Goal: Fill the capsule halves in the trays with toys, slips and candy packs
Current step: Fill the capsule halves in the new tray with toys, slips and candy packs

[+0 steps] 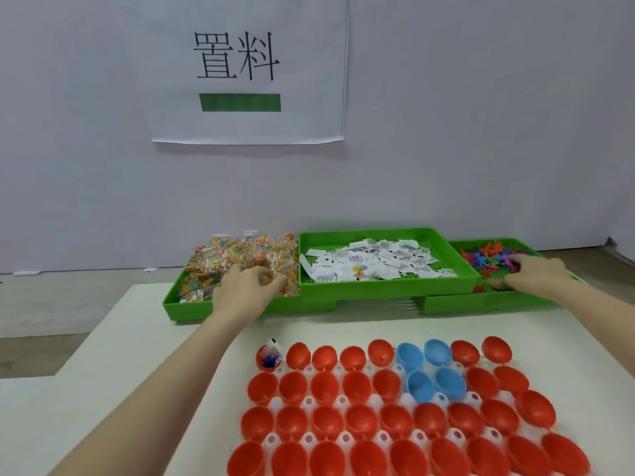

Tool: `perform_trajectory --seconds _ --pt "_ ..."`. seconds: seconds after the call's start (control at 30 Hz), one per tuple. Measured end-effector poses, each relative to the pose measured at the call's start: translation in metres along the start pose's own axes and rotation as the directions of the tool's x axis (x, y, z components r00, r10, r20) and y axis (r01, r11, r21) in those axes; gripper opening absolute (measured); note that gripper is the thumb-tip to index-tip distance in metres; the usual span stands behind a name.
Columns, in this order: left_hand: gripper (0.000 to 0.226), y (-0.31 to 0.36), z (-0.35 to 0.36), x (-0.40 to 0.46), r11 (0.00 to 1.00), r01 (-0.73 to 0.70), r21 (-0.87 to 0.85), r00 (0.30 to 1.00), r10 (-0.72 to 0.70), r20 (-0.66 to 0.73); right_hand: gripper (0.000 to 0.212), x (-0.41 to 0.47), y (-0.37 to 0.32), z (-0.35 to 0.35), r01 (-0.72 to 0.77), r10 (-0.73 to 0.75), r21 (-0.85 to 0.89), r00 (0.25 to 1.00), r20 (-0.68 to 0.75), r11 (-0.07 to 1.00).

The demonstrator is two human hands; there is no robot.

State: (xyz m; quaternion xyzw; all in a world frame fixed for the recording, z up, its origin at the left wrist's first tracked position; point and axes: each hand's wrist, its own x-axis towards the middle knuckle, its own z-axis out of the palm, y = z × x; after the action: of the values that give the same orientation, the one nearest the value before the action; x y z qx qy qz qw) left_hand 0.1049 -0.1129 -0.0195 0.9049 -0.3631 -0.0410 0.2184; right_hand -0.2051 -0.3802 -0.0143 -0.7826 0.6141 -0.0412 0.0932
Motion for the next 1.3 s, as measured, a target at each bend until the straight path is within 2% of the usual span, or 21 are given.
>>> perform_trajectory --seconds 0.13,0.23,0.3,0.4,0.47,0.53,0.6,0.73,0.87,0.93,1.0,1.07,1.17,1.3 --pt "0.029 0.004 0.002 -0.002 0.976 -0.044 -0.212 0.986 0.008 -0.169 0.048 0.003 0.000 -0.001 0.025 -0.009 0.143 0.994 -0.113 0.989" --pt "0.035 0.009 -0.001 -0.007 0.968 -0.027 -0.249 0.987 -0.013 -0.160 0.026 0.002 0.001 0.000 0.036 -0.015 0.154 0.991 -0.133 0.987" --pt "0.037 0.011 -0.002 -0.008 0.942 -0.007 -0.336 0.984 -0.053 -0.169 0.022 0.001 0.001 -0.001 0.033 -0.008 0.170 0.990 -0.144 0.985" --pt "0.027 0.011 -0.004 -0.009 0.867 0.024 -0.498 0.976 -0.128 -0.177 0.023 0.001 0.004 0.000 -0.003 0.020 0.106 0.986 -0.166 0.994" --pt "0.020 0.008 -0.005 -0.009 0.791 0.049 -0.609 0.972 -0.178 -0.153 0.035 0.001 0.009 0.001 -0.060 0.072 0.060 0.975 -0.210 0.996" --pt "0.019 0.006 -0.007 -0.010 0.725 0.068 -0.686 0.966 -0.219 -0.136 0.044 0.000 0.012 0.001 -0.096 0.112 0.092 0.975 -0.193 0.991" --pt "0.020 0.004 -0.008 -0.010 0.707 0.070 -0.703 0.963 -0.232 -0.138 0.044 0.000 0.015 0.000 -0.063 0.081 0.106 0.981 -0.179 0.992" --pt "0.022 0.003 -0.009 -0.010 0.656 0.086 -0.750 0.943 -0.296 -0.151 0.025 -0.003 0.015 -0.003 0.002 0.052 0.184 0.957 -0.285 0.983" --pt "0.021 0.000 -0.013 -0.007 0.604 0.125 -0.787 0.904 -0.396 -0.160 0.038 -0.001 0.012 -0.004 -0.087 0.177 0.322 0.948 -0.263 0.943" --pt "0.024 -0.002 -0.013 -0.005 0.572 0.137 -0.809 0.904 -0.405 -0.133 0.037 -0.001 0.011 -0.002 -0.114 0.195 0.332 0.956 -0.220 0.936" --pt "0.039 -0.005 -0.011 -0.004 0.586 0.139 -0.798 0.922 -0.370 -0.111 0.036 -0.002 0.011 -0.001 -0.102 0.175 0.329 0.964 -0.201 0.939" --pt "0.043 -0.007 -0.011 -0.004 0.643 0.119 -0.757 0.941 -0.317 -0.121 0.036 -0.004 0.012 -0.001 -0.082 0.157 0.305 0.960 -0.230 0.949" --pt "0.039 -0.006 -0.011 -0.005 0.719 0.094 -0.689 0.950 -0.272 -0.155 0.034 -0.005 0.012 -0.003 -0.030 0.104 0.239 0.947 -0.304 0.971" --pt "0.027 -0.005 -0.011 -0.006 0.758 0.066 -0.648 0.947 -0.253 -0.199 0.034 -0.004 0.011 -0.004 0.012 0.087 0.268 0.932 -0.353 0.963"
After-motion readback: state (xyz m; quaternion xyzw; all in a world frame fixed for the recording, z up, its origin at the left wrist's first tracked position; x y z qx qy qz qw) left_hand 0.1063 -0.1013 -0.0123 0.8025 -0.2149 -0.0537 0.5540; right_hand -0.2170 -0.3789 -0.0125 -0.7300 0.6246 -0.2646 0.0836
